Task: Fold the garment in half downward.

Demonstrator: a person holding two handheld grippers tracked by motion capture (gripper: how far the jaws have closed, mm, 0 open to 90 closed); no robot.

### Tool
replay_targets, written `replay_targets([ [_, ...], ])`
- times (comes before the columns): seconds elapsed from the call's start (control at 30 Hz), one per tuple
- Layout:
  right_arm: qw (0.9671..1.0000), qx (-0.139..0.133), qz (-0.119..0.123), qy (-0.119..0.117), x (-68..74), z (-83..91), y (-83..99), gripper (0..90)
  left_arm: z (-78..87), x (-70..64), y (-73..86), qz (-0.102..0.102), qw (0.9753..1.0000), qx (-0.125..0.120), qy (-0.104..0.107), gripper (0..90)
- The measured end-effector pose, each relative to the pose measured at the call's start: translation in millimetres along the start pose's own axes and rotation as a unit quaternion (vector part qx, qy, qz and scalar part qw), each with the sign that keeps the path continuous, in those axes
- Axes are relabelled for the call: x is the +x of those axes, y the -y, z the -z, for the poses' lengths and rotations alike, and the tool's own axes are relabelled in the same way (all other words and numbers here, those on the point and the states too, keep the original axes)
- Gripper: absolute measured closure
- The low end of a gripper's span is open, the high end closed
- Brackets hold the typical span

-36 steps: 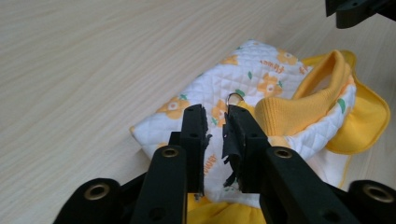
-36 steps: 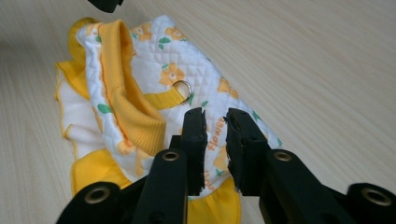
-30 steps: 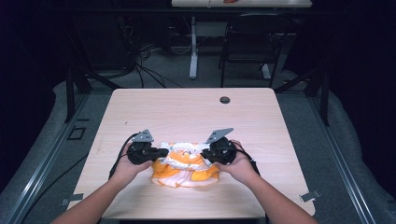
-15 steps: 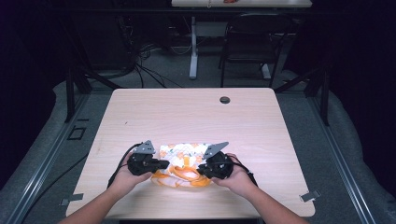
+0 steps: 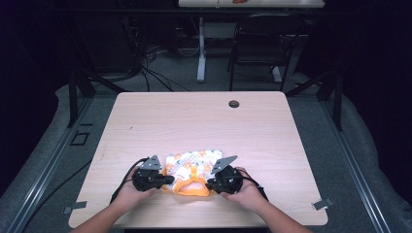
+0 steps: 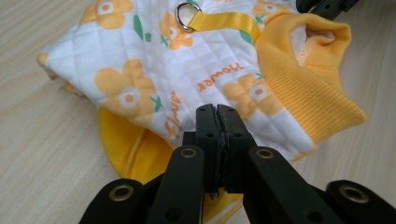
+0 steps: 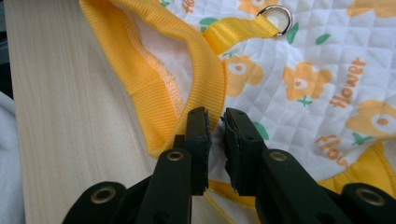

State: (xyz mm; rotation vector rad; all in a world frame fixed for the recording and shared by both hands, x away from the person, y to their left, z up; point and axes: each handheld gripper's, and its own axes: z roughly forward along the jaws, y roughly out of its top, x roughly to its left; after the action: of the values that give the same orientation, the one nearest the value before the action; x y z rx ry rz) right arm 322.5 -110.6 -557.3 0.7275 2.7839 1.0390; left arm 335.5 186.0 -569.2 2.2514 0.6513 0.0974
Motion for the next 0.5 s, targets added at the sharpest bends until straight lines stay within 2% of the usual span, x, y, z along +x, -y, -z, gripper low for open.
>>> replay_targets([
  [0.2,1.0000,-0.001,-0.008,-0.002,-1.4,-1.7,5.4,81.3,-0.9,3.7,3.0,0.015,0.9998,-0.008,0.006,88.1],
  [0.5,0.9999,-0.003,-0.017,-0.002,-3.9,-2.1,7.2,82.1,-3.2,6.6,0.1,0.017,0.9998,-0.007,-0.003,88.6],
])
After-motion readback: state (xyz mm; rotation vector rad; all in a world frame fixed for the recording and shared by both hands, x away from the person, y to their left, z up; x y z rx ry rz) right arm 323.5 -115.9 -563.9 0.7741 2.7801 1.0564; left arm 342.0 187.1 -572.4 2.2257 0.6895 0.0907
